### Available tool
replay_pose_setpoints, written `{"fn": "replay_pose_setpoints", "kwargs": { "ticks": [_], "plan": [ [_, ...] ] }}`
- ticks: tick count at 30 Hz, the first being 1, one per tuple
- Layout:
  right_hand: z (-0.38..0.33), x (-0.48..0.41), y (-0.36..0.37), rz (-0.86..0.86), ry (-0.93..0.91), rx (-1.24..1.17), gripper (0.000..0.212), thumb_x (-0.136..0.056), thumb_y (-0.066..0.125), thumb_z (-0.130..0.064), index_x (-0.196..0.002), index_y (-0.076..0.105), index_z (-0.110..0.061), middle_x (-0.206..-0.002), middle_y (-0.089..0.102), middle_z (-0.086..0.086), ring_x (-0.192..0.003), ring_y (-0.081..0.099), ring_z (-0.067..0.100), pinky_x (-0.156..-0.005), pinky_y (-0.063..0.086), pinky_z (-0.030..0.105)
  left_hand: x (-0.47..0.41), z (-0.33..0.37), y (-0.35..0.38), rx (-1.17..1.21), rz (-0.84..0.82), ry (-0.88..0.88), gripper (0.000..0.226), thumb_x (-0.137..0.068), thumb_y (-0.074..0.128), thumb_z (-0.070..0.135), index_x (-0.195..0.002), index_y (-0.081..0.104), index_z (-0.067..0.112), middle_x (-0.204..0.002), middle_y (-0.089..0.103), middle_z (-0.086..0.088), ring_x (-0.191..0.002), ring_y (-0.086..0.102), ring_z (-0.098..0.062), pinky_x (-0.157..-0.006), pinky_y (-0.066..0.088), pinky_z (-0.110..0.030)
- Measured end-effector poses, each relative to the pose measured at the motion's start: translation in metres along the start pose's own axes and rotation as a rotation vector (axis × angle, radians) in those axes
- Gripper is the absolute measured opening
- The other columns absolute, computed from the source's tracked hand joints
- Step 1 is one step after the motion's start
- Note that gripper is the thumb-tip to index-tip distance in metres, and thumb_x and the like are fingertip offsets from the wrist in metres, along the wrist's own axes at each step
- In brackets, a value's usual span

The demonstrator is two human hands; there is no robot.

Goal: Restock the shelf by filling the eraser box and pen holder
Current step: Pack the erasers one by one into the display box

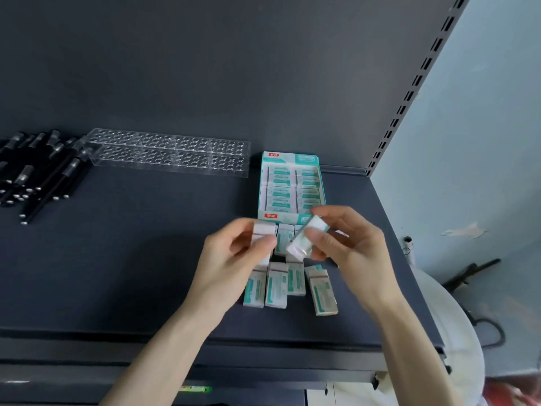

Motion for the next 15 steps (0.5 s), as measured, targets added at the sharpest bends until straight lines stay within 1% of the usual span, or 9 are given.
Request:
{"fn": "replay_pose_setpoints", "kwargs": {
  "ticks": [2, 3, 5, 6, 8, 9, 11, 13, 15],
  "plan": [
    [-0.004, -0.008, 0.002, -0.019, -0.030, -0.062, 0.015, -0.082, 0.063, -0.002, -0.096, 0.061, -0.007, -0.080, 0.067, 0.003, -0.056, 0.060, 0.016, -0.059, 0.052, 0.024, -0.008, 0.002, 0.004, 0.043, -0.008, -0.031, 0.006, -0.093, 0.056, 0.012, -0.098, 0.059, 0.012, -0.090, 0.072, 0.002, -0.083, 0.068, -0.012, -0.080, 0.051, -0.026],
    [-0.005, -0.011, 0.003, -0.033, -0.039, -0.104, 0.015, -0.081, 0.063, -0.006, -0.095, 0.059, -0.006, -0.082, 0.068, 0.004, -0.058, 0.061, 0.019, -0.060, 0.053, 0.025, -0.012, 0.003, 0.006, 0.065, -0.007, -0.050, 0.004, -0.095, 0.054, 0.015, -0.096, 0.056, 0.012, -0.082, 0.070, 0.002, -0.075, 0.064, -0.013, -0.078, 0.049, -0.029],
    [-0.005, -0.017, 0.007, -0.070, -0.042, -0.172, 0.016, -0.080, 0.061, -0.011, -0.094, 0.055, -0.006, -0.086, 0.069, 0.006, -0.063, 0.064, 0.025, -0.064, 0.054, 0.029, -0.021, 0.002, 0.007, 0.100, -0.012, -0.083, 0.017, -0.089, 0.055, 0.026, -0.089, 0.051, 0.009, -0.068, 0.061, 0.002, -0.064, 0.051, -0.016, -0.074, 0.042, -0.032],
    [-0.005, -0.019, 0.009, -0.087, -0.043, -0.189, 0.016, -0.081, 0.060, -0.012, -0.094, 0.054, -0.005, -0.089, 0.069, 0.008, -0.065, 0.065, 0.026, -0.066, 0.053, 0.030, -0.026, 0.003, 0.008, 0.114, -0.027, -0.096, 0.024, -0.085, 0.056, 0.031, -0.089, 0.052, 0.008, -0.068, 0.059, -0.002, -0.061, 0.045, -0.015, -0.073, 0.039, -0.032],
    [-0.005, -0.025, 0.013, -0.114, -0.042, -0.222, 0.016, -0.082, 0.060, -0.012, -0.093, 0.052, -0.005, -0.094, 0.069, 0.010, -0.069, 0.066, 0.027, -0.070, 0.053, 0.030, -0.032, 0.006, 0.008, 0.156, -0.056, -0.110, 0.032, -0.083, 0.067, 0.038, -0.089, 0.056, 0.008, -0.080, 0.063, -0.010, -0.059, 0.041, -0.014, -0.070, 0.039, -0.030],
    [-0.004, -0.027, 0.013, -0.121, -0.041, -0.237, 0.016, -0.082, 0.060, -0.012, -0.093, 0.051, -0.005, -0.095, 0.069, 0.010, -0.071, 0.067, 0.026, -0.071, 0.053, 0.030, -0.035, 0.008, 0.008, 0.181, -0.066, -0.112, 0.033, -0.081, 0.069, 0.039, -0.088, 0.057, 0.010, -0.084, 0.064, -0.010, -0.059, 0.041, -0.014, -0.069, 0.039, -0.029],
    [-0.004, -0.033, 0.014, -0.124, -0.041, -0.237, 0.016, -0.082, 0.061, -0.013, -0.092, 0.051, -0.005, -0.096, 0.070, 0.008, -0.075, 0.068, 0.026, -0.075, 0.053, 0.031, -0.041, 0.009, 0.005, 0.213, -0.075, -0.105, 0.029, -0.076, 0.067, 0.037, -0.085, 0.056, 0.012, -0.079, 0.059, -0.008, -0.059, 0.042, -0.013, -0.067, 0.039, -0.026],
    [-0.002, -0.039, 0.014, -0.108, -0.043, -0.191, 0.015, -0.082, 0.059, -0.013, -0.092, 0.053, -0.003, -0.098, 0.070, 0.007, -0.081, 0.068, 0.027, -0.078, 0.054, 0.032, -0.049, 0.009, 0.002, 0.172, -0.075, -0.082, 0.022, -0.078, 0.069, 0.028, -0.083, 0.053, 0.014, -0.065, 0.055, -0.002, -0.058, 0.045, -0.010, -0.064, 0.040, -0.023],
    [0.002, -0.047, 0.009, -0.056, -0.044, -0.090, 0.011, -0.082, 0.062, -0.009, -0.091, 0.058, -0.004, -0.099, 0.071, 0.005, -0.086, 0.069, 0.025, -0.080, 0.054, 0.031, -0.058, 0.010, -0.002, 0.097, -0.037, -0.048, 0.020, -0.080, 0.072, 0.016, -0.085, 0.053, 0.014, -0.063, 0.061, 0.005, -0.057, 0.051, -0.005, -0.061, 0.043, -0.019]
  ]
}}
Point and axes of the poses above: each hand's wrist, its own x-axis away from the middle knuckle, its own y-axis out of the palm, z = x × y, the point moved 8 cm from there along -x, towards the middle knuckle
